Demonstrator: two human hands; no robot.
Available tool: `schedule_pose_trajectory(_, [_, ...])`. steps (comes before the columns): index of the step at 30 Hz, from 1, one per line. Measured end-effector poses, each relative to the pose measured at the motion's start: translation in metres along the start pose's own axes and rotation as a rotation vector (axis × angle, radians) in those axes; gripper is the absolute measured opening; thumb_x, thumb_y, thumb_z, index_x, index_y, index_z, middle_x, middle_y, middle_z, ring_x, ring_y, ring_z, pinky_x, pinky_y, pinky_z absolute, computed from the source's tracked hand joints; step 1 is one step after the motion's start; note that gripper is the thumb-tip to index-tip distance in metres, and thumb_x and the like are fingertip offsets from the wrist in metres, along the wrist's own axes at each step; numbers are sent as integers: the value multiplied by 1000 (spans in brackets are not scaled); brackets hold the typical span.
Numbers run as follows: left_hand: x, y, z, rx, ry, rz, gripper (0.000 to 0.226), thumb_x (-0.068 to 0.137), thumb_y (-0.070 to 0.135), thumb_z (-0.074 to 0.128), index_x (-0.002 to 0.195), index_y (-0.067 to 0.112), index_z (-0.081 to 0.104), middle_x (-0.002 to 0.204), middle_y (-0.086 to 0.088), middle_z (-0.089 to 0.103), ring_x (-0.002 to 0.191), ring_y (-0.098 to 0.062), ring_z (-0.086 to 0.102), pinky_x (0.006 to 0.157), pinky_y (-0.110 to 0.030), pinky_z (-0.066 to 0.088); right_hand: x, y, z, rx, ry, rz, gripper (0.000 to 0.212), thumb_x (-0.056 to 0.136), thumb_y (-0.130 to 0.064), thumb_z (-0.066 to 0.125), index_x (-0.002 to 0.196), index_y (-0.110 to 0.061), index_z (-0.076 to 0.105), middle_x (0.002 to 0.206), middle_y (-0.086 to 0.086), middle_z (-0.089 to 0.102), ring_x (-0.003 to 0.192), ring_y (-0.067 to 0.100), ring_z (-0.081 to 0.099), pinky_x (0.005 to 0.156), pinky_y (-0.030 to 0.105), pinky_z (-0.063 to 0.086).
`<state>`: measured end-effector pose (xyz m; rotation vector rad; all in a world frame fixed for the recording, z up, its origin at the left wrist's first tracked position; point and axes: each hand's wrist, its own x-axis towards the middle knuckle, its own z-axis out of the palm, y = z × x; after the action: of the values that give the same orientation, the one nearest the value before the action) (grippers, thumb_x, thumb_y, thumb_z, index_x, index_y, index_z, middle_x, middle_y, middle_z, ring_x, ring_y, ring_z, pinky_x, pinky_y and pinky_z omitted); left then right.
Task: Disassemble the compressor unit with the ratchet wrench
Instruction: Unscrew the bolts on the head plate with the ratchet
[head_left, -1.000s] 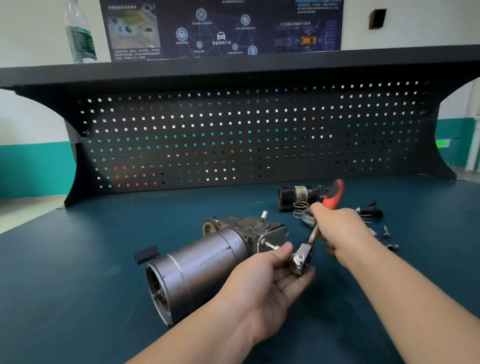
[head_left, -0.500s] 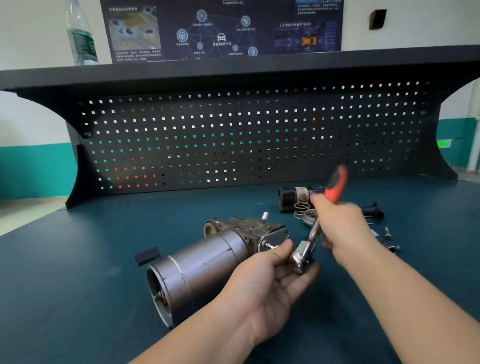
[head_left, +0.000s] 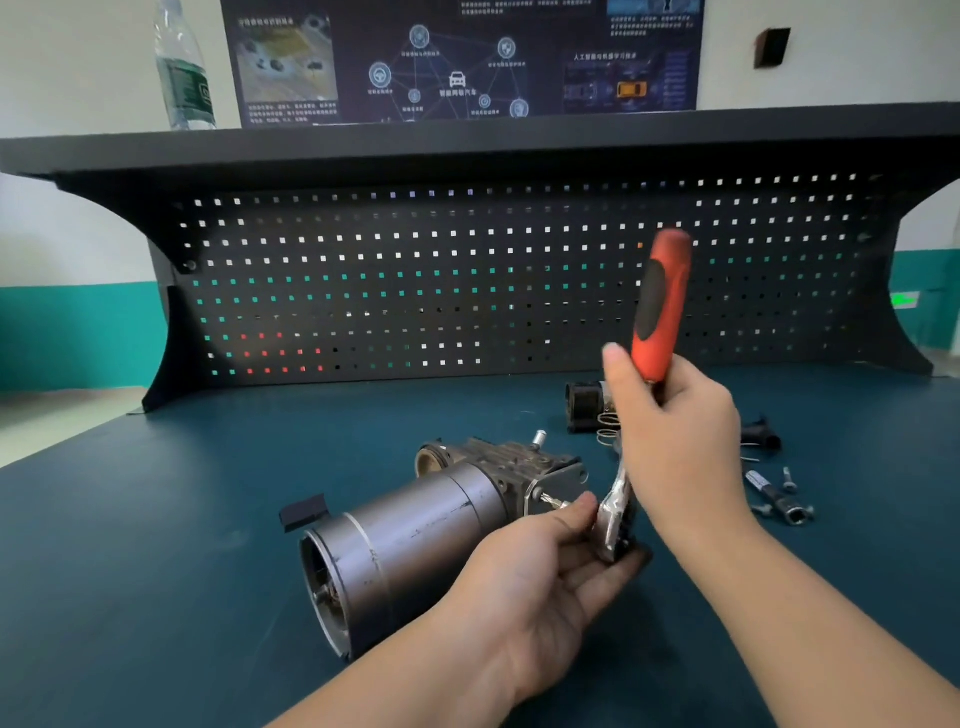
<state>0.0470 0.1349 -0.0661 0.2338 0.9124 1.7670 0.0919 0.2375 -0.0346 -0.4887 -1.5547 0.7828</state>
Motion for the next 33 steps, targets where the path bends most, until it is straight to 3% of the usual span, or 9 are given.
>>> schedule_pose_trajectory(4, [0, 0, -1, 5, -24, 2, 16, 87, 1, 59, 97, -12, 61, 83, -26, 69, 71, -32, 67, 57, -38, 59, 15, 37, -7, -25, -136, 708, 30, 90, -36, 57, 73, -11, 54, 39, 0, 41, 36, 15, 35, 38, 20, 26])
schedule_pose_trajectory(6, [1, -1, -1, 14, -11, 10, 16, 87, 1, 59, 97, -12, 60, 82, -26, 69, 72, -32, 66, 57, -38, 59, 13, 41, -7, 36, -170, 792, 28, 90, -32, 57, 73, -10, 52, 36, -1, 38, 35, 14, 30, 34, 19, 23])
schedule_pose_trajectory(12, [-4, -1, 3, -9, 16, 38, 20, 81, 4, 68, 84, -15, 68, 92, -31, 68, 90, -38, 66, 52, -35, 58, 4, -3, -5, 57, -40, 1, 42, 85, -53, 58, 57, -23, 45, 42, -11, 38, 44, 5, 38, 46, 20, 33])
schedule_pose_trajectory(15, [-4, -1, 2, 9, 10, 25, 22, 84, 4, 65, 95, -16, 65, 98, -30, 67, 92, -37, 67, 57, -36, 59, -2, -10, -5, 35, -54, -96, 42, 83, -55, 55, 55, -28, 43, 42, -12, 39, 43, 7, 36, 44, 17, 30])
schedule_pose_trajectory(21, [-6, 2, 3, 16, -50, 2, 14, 86, 2, 60, 82, -12, 64, 76, -24, 69, 62, -31, 69, 58, -37, 59, 11, 36, -4, 76, -133, 857, 32, 91, -33, 57, 68, -13, 47, 34, -1, 37, 27, 12, 30, 32, 16, 25])
schedule_pose_trajectory(23, [-6, 2, 4, 17, -49, -5, 16, 87, 2, 59, 83, -13, 63, 77, -25, 69, 66, -33, 69, 58, -38, 59, 9, 40, -1, 120, -127, 945, 35, 90, -33, 58, 65, -10, 48, 28, -2, 36, 25, 11, 29, 31, 16, 24])
schedule_pose_trajectory(27, [-6, 2, 4, 4, 0, 37, 20, 84, 5, 66, 90, -14, 65, 76, -22, 67, 77, -34, 65, 53, -36, 59, 6, 12, -1, 137, 64, 300, 43, 84, -48, 60, 67, -8, 55, 49, -7, 48, 47, 9, 44, 50, 26, 43])
schedule_pose_trajectory(30, [-9, 1, 4, 36, -42, 40, 16, 86, 3, 62, 84, -11, 69, 76, -18, 67, 69, -25, 68, 57, -34, 59, -12, -19, -2, 73, -111, -309, 41, 84, -48, 60, 63, -15, 49, 49, -7, 46, 47, 8, 41, 47, 19, 35])
schedule_pose_trajectory(33, [-6, 1, 1, 76, -55, 20, 20, 87, -2, 56, 72, -6, 68, 72, -16, 66, 66, -22, 68, 59, -32, 59, -24, -21, 3, -51, -112, -483, 37, 87, -42, 58, 60, -20, 47, 47, -1, 43, 48, 17, 41, 46, 23, 32])
